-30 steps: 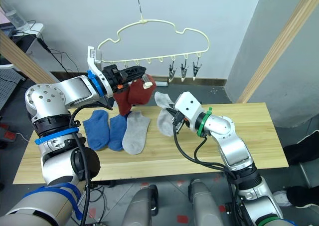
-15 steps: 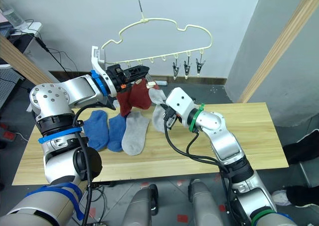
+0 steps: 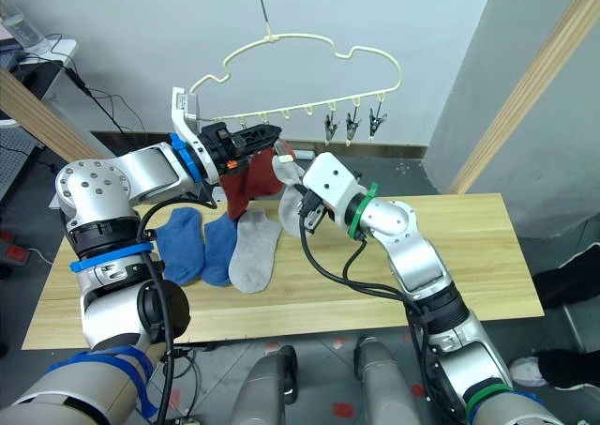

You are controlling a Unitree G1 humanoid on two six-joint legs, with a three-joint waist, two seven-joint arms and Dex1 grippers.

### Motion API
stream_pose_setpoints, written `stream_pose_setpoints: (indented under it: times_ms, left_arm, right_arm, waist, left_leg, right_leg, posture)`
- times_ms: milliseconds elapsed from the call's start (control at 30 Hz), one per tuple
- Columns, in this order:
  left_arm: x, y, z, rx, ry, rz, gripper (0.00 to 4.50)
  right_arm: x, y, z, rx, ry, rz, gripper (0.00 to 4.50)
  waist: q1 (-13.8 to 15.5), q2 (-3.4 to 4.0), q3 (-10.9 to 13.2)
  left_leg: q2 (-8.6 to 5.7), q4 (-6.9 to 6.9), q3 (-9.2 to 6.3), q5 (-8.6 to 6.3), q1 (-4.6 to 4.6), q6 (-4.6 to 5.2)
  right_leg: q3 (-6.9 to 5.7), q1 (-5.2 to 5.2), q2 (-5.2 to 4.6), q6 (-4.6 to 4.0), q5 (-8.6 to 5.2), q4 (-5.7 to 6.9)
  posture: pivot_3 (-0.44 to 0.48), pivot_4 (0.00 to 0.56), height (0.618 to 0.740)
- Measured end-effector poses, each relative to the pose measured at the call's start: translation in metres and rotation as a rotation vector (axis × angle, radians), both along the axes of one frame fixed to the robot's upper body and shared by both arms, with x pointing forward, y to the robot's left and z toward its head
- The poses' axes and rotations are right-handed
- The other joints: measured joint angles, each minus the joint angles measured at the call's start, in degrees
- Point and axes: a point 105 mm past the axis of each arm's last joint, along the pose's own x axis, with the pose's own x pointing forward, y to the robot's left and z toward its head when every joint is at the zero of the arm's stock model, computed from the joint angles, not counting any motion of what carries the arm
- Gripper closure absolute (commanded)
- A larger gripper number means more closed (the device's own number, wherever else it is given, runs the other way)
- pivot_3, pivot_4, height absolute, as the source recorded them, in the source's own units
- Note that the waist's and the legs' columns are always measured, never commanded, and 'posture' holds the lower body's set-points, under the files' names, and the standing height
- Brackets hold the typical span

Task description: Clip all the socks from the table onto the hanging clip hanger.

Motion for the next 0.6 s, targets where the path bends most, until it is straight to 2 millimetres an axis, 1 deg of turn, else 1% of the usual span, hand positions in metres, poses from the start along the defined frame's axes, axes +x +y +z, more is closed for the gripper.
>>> stream_pose_setpoints:
  times_ms: [67, 133, 167, 200, 300, 333, 400, 500, 533, 567, 600]
  left_arm:
    - [-0.001, 0.000, 0.000, 0.008, -0.013, -0.005, 4.50]
    - [-0.002, -0.001, 0.001, 0.009, -0.025, -0.017, 3.81]
    - [-0.002, -0.002, 0.001, 0.011, -0.026, -0.019, 3.68]
    - [-0.002, -0.002, 0.000, 0.013, -0.024, -0.020, 3.33]
    - [-0.004, -0.003, -0.009, 0.022, 0.006, -0.029, 2.36]
    - [-0.004, -0.002, -0.010, 0.022, 0.011, -0.029, 2.14]
    - [-0.004, -0.002, -0.011, 0.024, 0.015, -0.028, 1.51]
    - [-0.005, 0.002, -0.010, 0.047, 0.003, -0.020, 0.58]
    - [-0.008, 0.004, -0.010, 0.083, -0.014, -0.017, 0.33]
    - [-0.009, 0.006, -0.009, 0.104, -0.027, -0.014, 0.03]
    - [-0.011, 0.007, -0.009, 0.131, -0.040, -0.009, 0.00]
  right_arm:
    - [0.001, 0.001, 0.000, 0.001, 0.006, 0.000, 4.49]
    - [0.002, 0.001, -0.002, 0.000, 0.013, -0.002, 4.50]
    - [0.003, 0.001, -0.003, -0.002, 0.016, -0.004, 4.50]
    - [0.004, 0.001, -0.004, -0.004, 0.020, -0.006, 4.50]
    - [0.005, 0.001, -0.004, -0.005, 0.024, -0.008, 4.50]
    - [0.006, 0.001, -0.004, -0.006, 0.023, -0.009, 4.50]
    - [0.007, 0.002, -0.001, -0.006, 0.017, -0.010, 4.50]
    - [0.008, 0.006, 0.000, 0.019, 0.031, -0.008, 4.50]
    - [0.009, 0.006, -0.001, 0.041, 0.058, -0.013, 4.50]
    - [0.011, 0.005, -0.002, 0.051, 0.072, -0.023, 4.23]
    - [0.012, 0.004, -0.003, 0.061, 0.086, -0.025, 3.96]
  waist:
    - [0.0, 0.00, 0.0]
    - [0.0, 0.00, 0.0]
    - [0.0, 0.00, 0.0]
    - [0.0, 0.00, 0.0]
    - [0.0, -0.01, 0.0]
    - [0.0, -0.01, 0.0]
    - [0.1, -0.02, 0.0]
    - [0.0, -0.01, 0.0]
    - [0.0, -0.01, 0.0]
    - [0.0, -0.01, 0.0]
    - [0.0, -0.01, 0.0]
  left_leg:
    - [0.00, -0.01, 0.00, 0.00, 0.00, 0.00]
    - [0.00, -0.02, 0.00, 0.00, -0.01, 0.00]
    - [0.00, -0.02, 0.02, -0.01, -0.01, 0.00]
    - [0.00, -0.02, 0.02, -0.01, -0.02, 0.00]
    - [0.00, -0.02, 0.01, -0.01, -0.05, 0.00]
    - [0.00, -0.02, 0.01, -0.01, -0.06, 0.00]
    - [0.00, -0.02, -0.01, 0.00, -0.07, 0.00]
    - [0.01, -0.04, -0.01, -0.01, -0.07, 0.00]
    - [0.01, -0.08, 0.01, -0.01, -0.07, 0.00]
    - [0.00, -0.10, 0.00, 0.00, -0.07, 0.00]
    - [0.01, -0.11, -0.01, -0.01, -0.07, 0.00]
  right_leg:
    - [0.00, 0.00, 0.00, 0.00, 0.00, -0.01]
    - [0.00, -0.01, 0.00, 0.00, 0.00, -0.03]
    - [0.00, -0.01, 0.00, 0.00, 0.00, -0.03]
    - [0.01, -0.01, 0.00, 0.00, 0.00, -0.04]
    - [0.00, -0.03, -0.01, 0.00, 0.00, -0.05]
    - [0.00, -0.05, -0.01, 0.00, 0.00, -0.05]
    - [-0.03, -0.05, 0.00, 0.00, 0.00, -0.05]
    - [-0.02, -0.05, 0.00, 0.00, 0.00, -0.06]
    - [0.00, -0.06, 0.00, 0.00, 0.00, -0.07]
    - [0.00, -0.06, -0.01, 0.00, 0.00, -0.07]
    - [-0.01, -0.06, -0.01, 0.00, 0.00, -0.09]
  posture:
    - [-0.041, 0.320, 0.740]
    - [-0.039, 0.320, 0.740]
    - [-0.039, 0.320, 0.740]
    - [-0.039, 0.320, 0.740]
    - [-0.036, 0.319, 0.740]
    - [-0.033, 0.317, 0.740]
    - [-0.029, 0.316, 0.740]
    - [-0.023, 0.312, 0.740]
    - [-0.023, 0.312, 0.740]
    - [-0.021, 0.311, 0.740]
    - [-0.017, 0.310, 0.740]
